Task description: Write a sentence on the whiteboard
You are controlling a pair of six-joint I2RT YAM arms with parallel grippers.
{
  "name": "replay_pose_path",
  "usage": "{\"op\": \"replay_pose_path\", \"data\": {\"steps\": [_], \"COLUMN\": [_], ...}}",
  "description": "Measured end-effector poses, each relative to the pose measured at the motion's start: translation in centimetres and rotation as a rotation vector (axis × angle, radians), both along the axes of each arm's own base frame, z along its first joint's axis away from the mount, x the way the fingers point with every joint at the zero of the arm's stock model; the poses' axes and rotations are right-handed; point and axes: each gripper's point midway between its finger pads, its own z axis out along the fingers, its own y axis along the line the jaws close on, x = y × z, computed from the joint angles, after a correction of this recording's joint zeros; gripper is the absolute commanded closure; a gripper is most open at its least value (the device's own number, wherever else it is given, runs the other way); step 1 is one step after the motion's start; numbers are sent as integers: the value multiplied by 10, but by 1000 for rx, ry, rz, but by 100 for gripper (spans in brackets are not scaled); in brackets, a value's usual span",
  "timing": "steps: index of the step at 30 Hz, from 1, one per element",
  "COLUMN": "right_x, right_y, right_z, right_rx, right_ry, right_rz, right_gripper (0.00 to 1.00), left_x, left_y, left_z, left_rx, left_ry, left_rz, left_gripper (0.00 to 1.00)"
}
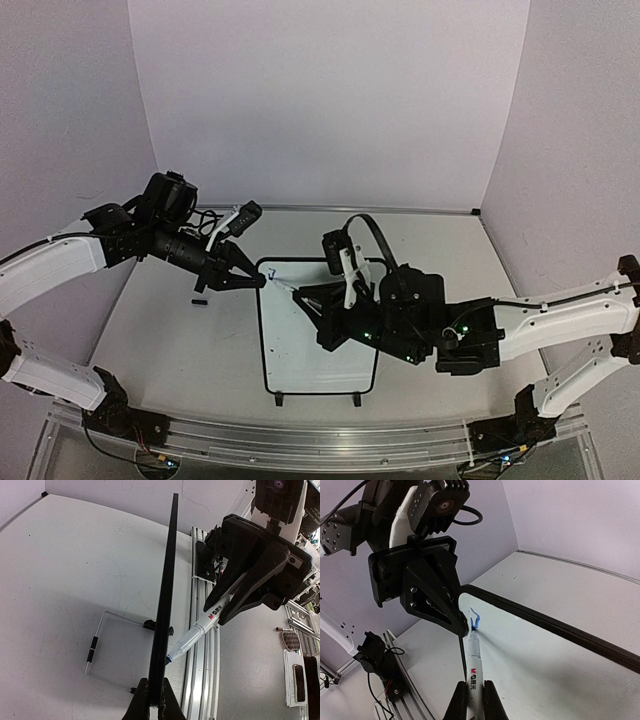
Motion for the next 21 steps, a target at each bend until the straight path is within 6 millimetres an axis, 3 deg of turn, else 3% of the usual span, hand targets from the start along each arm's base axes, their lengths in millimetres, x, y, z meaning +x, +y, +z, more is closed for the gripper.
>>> {"op": "replay_pose_path", "data": {"steps": [21], "right_x": [-2], "right_y": [-13], "right_z": [-6], "right_rx": [-16], "right_ry": [53], "right_rz": [-13], "right_gripper": [100], "left_x": [0], "left_y": [0], "left_z": [0], "left_rx": [0], "left_ry": [0], "left_rz": [0], "left_gripper": [100]}}
